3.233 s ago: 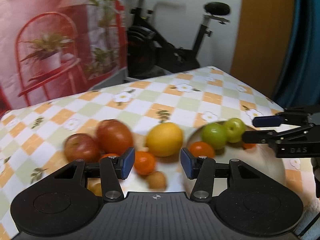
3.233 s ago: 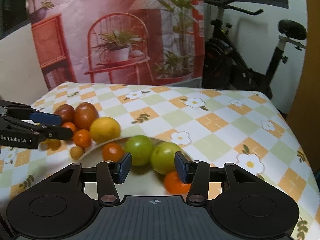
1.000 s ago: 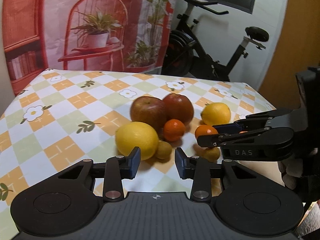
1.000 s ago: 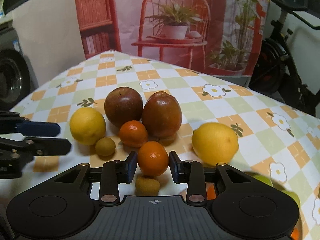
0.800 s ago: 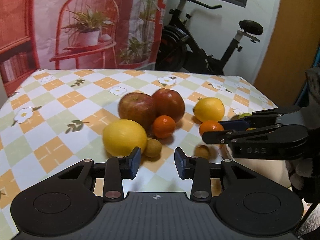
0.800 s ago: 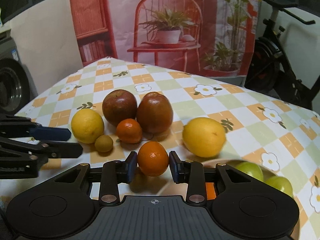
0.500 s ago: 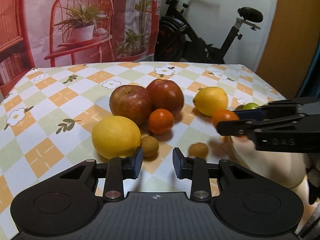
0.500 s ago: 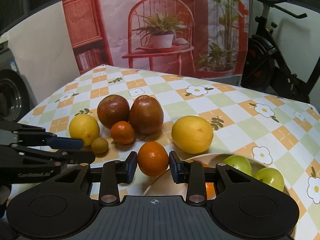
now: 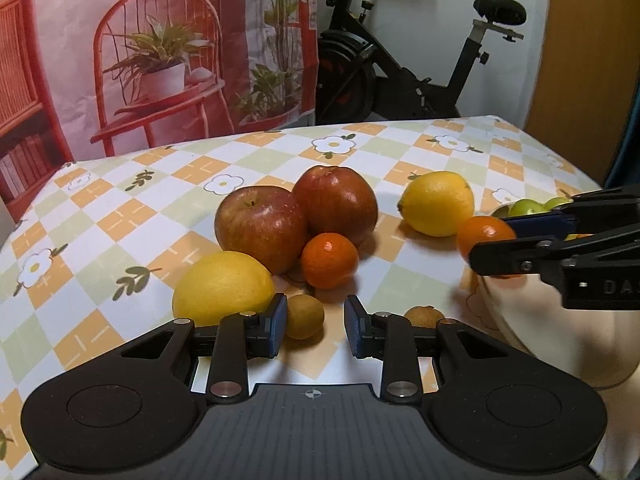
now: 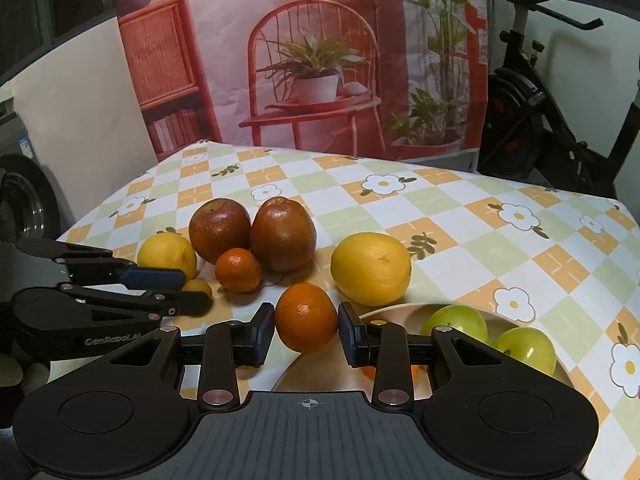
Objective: Organize fruits
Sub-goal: 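Carry the right gripper's mandarin over the plate while the left gripper carries the kiwi there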
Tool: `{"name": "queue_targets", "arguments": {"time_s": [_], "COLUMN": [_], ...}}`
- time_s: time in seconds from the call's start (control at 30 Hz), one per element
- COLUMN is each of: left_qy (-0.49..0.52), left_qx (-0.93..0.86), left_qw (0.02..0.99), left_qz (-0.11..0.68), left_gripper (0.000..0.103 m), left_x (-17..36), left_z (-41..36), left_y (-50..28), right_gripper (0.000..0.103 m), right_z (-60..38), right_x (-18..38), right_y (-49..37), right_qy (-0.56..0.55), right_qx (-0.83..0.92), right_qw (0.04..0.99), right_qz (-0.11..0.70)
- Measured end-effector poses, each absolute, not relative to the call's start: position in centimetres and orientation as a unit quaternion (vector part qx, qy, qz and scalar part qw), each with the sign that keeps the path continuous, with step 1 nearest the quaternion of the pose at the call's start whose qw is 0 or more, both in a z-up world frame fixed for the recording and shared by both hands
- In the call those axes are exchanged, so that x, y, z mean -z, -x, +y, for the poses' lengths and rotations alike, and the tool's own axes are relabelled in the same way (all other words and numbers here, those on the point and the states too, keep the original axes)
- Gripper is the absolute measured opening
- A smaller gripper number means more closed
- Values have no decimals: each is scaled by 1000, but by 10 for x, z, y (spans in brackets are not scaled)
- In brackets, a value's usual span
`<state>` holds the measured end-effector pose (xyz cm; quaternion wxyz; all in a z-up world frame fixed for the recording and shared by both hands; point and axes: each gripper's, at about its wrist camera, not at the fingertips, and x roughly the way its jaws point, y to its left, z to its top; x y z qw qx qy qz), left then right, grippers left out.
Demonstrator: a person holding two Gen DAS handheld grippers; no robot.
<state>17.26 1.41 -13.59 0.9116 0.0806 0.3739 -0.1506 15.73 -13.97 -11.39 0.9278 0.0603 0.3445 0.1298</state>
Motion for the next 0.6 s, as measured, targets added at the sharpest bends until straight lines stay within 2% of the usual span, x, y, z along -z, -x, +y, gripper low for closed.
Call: {"name": "queue_targets", "arguments": {"time_s": [0.3, 0.37, 0.6], "left_qy": [-86, -85, -76], "left_qx": [132, 130, 132], "left_qw": [909, 910, 912], "left_qz": [386, 385, 381], "left_gripper": [33, 26, 26], "left_x": [140, 140, 141], "left_z": [16, 18, 20], "left_y": [-181, -180, -181], "right_gripper": [32, 32, 32], "right_z": [-142, -143, -144], "right_x": [113, 113, 113], "right_y": [-155, -155, -155], "right_qy": [-66, -66, -67], "right_qx": [-127, -127, -127], "right_qw": [929, 929, 929], "right_qz": [341, 341, 341]}}
